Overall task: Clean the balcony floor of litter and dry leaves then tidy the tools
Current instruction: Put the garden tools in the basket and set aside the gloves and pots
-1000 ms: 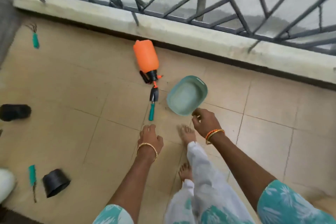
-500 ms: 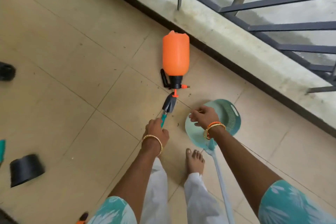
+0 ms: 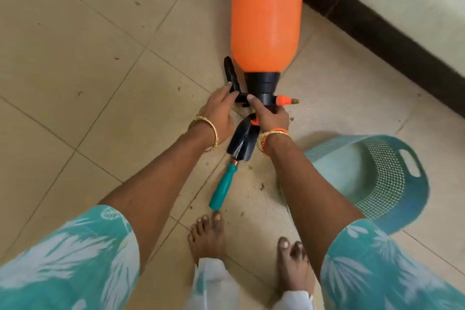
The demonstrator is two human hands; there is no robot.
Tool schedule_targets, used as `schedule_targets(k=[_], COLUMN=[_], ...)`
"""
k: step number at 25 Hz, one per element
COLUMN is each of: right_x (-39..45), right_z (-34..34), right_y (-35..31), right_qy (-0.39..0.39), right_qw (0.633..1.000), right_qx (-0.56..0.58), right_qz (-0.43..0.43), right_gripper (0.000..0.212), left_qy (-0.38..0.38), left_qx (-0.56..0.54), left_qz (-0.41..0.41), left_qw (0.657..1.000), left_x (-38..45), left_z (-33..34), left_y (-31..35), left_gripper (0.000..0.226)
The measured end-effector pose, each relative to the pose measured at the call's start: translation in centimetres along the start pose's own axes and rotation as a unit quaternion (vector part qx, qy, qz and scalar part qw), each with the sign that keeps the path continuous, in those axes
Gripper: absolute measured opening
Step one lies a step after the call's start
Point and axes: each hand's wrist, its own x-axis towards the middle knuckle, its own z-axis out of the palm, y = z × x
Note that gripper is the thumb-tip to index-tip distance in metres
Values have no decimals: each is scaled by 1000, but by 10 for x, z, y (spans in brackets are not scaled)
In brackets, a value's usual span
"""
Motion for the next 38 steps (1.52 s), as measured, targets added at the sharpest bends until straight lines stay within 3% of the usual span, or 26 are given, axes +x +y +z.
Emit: schedule_targets(k=[4,12,18,22,25,27,29,32,35,38], right_x=[3,-42,-122,-201,-253,-281,-304,-341,-378,-413], right_z=[4,-11,-44,-83,-110,-127,-142,-174,-221,-266], right_y=[2,-56,-126,-156,-150,-143,-133,-111,-86,-57], right_qy=[10,13,39,-72,-118,-130,-109,-61,-63,-38], right_qw=[997,999,994,973,958,950,954,970,951,928], right_qx=[62,49,43,158,230,258,257,223,295,361], right_qz=[-42,-8,92,151,124,118,111,79,66,85], right_gripper=[31,40,45,48,51,42,32,55,64,51], left_qy=[3,42,-9,-51,-75,-104,-135,-170,-211,-249], left_qx=[128,91,75,-29,-86,-98,-82,-56,-11,29], left_qz=[22,29,65,11,-14,2,31,75,118,156], left_qw=[992,995,995,998,993,990,987,981,970,955], left_x=[12,-4,-62,-117,-152,-175,-199,-239,-278,-317], left_z=[4,-46,-116,-152,-166,-166,-164,-162,-151,-123], left_y=[-7,31,96,147,170,179,185,203,232,259], left_gripper=[70,44,30,27,27,25,19,12,22,23])
